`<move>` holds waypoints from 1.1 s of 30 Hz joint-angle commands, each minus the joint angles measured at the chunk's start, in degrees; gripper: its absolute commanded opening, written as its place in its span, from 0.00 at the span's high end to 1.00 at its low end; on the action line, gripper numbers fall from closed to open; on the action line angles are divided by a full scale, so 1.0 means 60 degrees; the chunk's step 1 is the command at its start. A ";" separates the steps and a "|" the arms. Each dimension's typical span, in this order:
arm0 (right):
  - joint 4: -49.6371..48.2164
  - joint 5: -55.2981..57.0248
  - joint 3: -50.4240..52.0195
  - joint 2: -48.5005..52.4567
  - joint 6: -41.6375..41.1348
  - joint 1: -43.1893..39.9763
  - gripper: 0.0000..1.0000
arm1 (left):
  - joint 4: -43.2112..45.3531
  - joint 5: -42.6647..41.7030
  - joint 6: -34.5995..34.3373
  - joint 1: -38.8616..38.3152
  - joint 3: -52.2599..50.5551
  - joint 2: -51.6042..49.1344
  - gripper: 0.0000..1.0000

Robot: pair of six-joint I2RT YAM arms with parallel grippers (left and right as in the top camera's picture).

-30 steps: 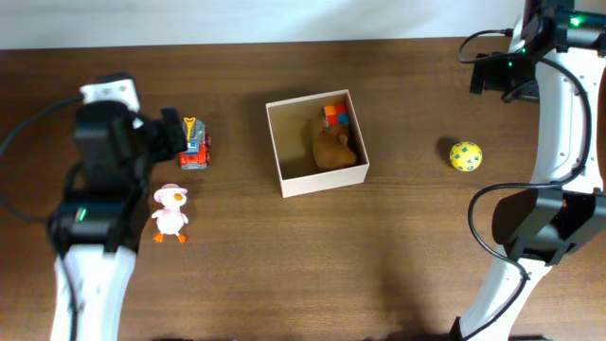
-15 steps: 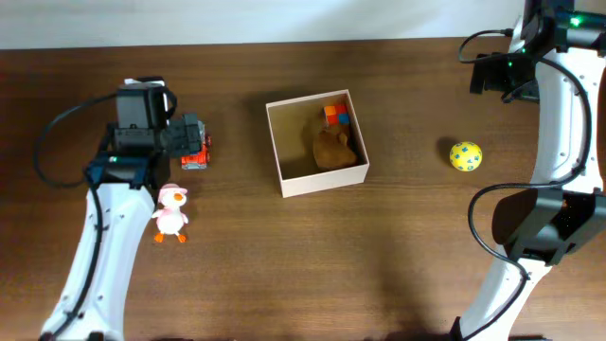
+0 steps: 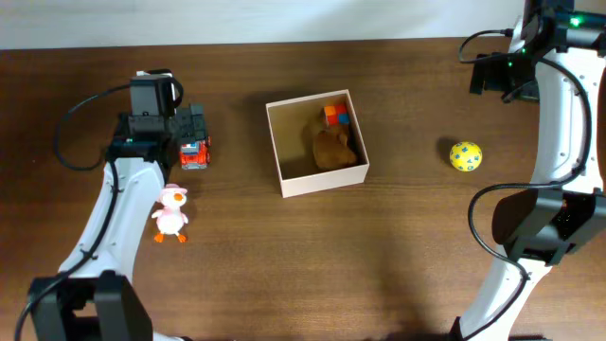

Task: Pack container
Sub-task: 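Move the left gripper forward over the red toy fire truck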

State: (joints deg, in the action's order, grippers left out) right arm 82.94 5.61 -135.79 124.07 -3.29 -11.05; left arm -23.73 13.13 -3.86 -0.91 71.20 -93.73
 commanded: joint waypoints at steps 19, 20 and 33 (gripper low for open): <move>-0.0004 0.0149 -0.0211 -0.0062 -0.0138 0.0025 0.01 | -0.2466 -0.3869 -0.0095 0.1668 0.3009 -0.0718 0.07; -0.0004 0.0149 -0.0211 -0.0062 -0.0138 0.0022 0.01 | -0.2623 -0.3865 -0.0095 0.1690 0.3286 -0.0718 0.07; -0.0004 0.0149 -0.0211 -0.0062 -0.0138 0.0025 0.01 | -0.2772 -0.3734 0.0696 0.0871 0.3646 -0.1789 0.21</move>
State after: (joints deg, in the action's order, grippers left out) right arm 82.94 5.61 -135.79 124.07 -3.29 -11.05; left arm -40.80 -9.02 -2.66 6.74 92.64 -101.19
